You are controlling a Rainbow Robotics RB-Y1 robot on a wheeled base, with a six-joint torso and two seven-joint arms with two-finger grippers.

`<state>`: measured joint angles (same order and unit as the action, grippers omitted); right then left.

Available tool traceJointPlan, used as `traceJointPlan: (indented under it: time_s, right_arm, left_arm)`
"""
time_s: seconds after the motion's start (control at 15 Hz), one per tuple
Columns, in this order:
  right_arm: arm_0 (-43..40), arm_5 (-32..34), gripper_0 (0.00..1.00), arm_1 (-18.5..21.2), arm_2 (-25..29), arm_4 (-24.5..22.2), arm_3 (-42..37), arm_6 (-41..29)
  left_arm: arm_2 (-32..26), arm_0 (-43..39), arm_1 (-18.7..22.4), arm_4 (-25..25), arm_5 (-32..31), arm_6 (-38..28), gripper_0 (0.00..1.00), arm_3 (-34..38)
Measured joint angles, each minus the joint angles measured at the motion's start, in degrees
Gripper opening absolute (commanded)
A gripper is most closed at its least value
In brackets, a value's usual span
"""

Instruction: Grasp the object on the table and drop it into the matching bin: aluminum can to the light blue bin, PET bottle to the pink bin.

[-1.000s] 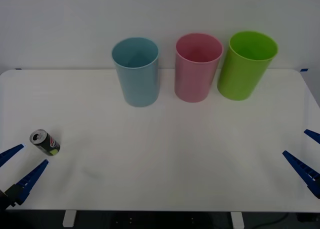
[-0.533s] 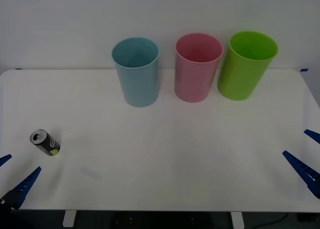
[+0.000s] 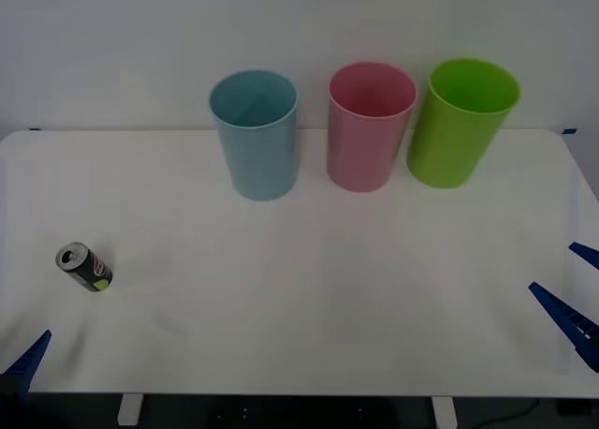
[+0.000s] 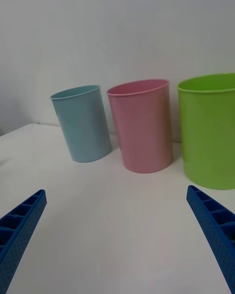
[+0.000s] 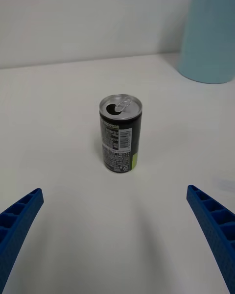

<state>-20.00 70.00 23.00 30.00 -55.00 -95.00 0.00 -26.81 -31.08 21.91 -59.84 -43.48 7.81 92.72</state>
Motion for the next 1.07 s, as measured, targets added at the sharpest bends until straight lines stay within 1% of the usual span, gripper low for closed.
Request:
traceJointPlan:
  time_s: [0.2,0.33,0.47,0.6,0.73,0.87,1.07]
  right_arm:
    - [0.0,0.0,1.0,0.0,0.0,0.0,0.0,0.0]
    - [0.0,0.0,1.0,0.0,0.0,0.0,0.0,0.0]
    - [0.0,0.0,1.0,0.0,0.0,0.0,0.0,0.0]
    - [0.0,0.0,1.0,0.0,0.0,0.0,0.0,0.0]
    - [0.0,0.0,1.0,0.0,0.0,0.0,0.0,0.0]
    - [0.0,0.0,1.0,0.0,0.0,0.0,0.0,0.0]
    - [0.0,0.0,1.0,0.0,0.0,0.0,0.0,0.0]
  left_arm:
    - [2.6,-0.4,-0.1,1.4,5.0,-0.2,1.0,0.0]
    - [4.1,0.1,-0.7,2.1,7.1,-0.2,1.0,0.0]
    - [5.3,0.6,-1.3,2.3,7.2,1.0,1.0,-0.1]
    - [6.9,1.9,-1.6,4.1,7.3,5.6,1.0,-2.0]
    - [7.9,4.3,-1.7,6.0,7.3,9.4,1.0,-5.3]
    - [8.2,6.7,-2.1,7.1,7.3,10.6,1.0,-7.8]
    - [8.3,10.0,-4.0,8.2,7.4,11.0,1.0,-10.4]
